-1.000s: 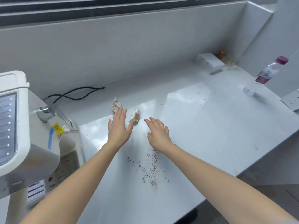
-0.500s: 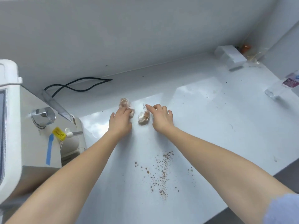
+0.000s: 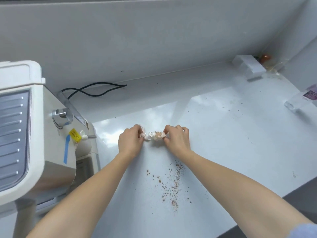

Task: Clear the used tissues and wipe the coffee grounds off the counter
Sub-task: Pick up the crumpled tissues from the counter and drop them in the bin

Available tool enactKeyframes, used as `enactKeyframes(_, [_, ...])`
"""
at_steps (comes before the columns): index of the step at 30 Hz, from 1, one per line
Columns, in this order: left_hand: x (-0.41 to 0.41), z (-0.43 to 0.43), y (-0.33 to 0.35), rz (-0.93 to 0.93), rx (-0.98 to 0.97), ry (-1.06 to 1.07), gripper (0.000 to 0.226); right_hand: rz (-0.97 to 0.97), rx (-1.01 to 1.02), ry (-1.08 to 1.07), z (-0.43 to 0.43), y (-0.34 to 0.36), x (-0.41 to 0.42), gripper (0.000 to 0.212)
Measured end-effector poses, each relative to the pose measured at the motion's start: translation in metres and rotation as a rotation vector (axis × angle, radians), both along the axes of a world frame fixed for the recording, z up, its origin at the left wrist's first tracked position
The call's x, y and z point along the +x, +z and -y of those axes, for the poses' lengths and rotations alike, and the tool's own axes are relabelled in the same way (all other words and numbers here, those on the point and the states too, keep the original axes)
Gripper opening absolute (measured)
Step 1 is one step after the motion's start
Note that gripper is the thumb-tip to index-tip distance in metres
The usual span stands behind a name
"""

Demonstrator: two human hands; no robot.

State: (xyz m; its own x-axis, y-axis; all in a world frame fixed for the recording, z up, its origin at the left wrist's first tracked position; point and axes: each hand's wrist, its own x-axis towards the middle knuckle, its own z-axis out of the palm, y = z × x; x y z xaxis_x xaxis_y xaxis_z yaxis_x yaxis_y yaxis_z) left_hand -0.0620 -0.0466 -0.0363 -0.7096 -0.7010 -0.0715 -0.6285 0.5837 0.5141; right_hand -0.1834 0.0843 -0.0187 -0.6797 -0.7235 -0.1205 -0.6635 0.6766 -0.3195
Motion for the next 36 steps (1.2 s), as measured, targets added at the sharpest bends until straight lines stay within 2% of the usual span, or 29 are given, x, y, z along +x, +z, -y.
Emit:
enactKeyframes(4, [0.007, -0.017, 0.003, -0.023, 0.104, 0.085, 0.038, 0.058, -0.155, -0.104, -0.025, 0.012, 0.006, 0.009])
enactKeyframes(10, [-0.007, -0.059, 0.035, -0.107, 0.133, 0.013, 0.015, 0.192, -0.395, -0.427, -0.075, 0.029, 0.014, 0.008])
enactKeyframes(15, [-0.017, -0.11, 0.064, -0.275, 0.198, -0.007, 0.015, 0.277, -0.555, -0.692, -0.131, 0.039, 0.025, 0.018])
enactKeyframes(18, [-0.022, -0.15, 0.081, -0.376, 0.269, -0.058, 0.015, 0.288, -0.615, -0.796, -0.172, 0.044, 0.035, 0.016])
enactKeyframes(24, [-0.022, -0.245, 0.097, -0.478, 0.482, -0.215, 0.015, 0.258, -0.635, -0.992, -0.26, 0.043, 0.062, 0.017])
enactKeyframes(30, [-0.001, -0.331, 0.079, -0.369, 0.545, -0.358, 0.013, 0.275, -0.679, -1.206, -0.351, 0.026, 0.095, 0.02])
enactKeyframes(36, [0.029, -0.384, 0.021, -0.07, 0.688, -0.506, 0.016, 0.425, -0.655, -1.391, -0.416, -0.011, 0.14, 0.018])
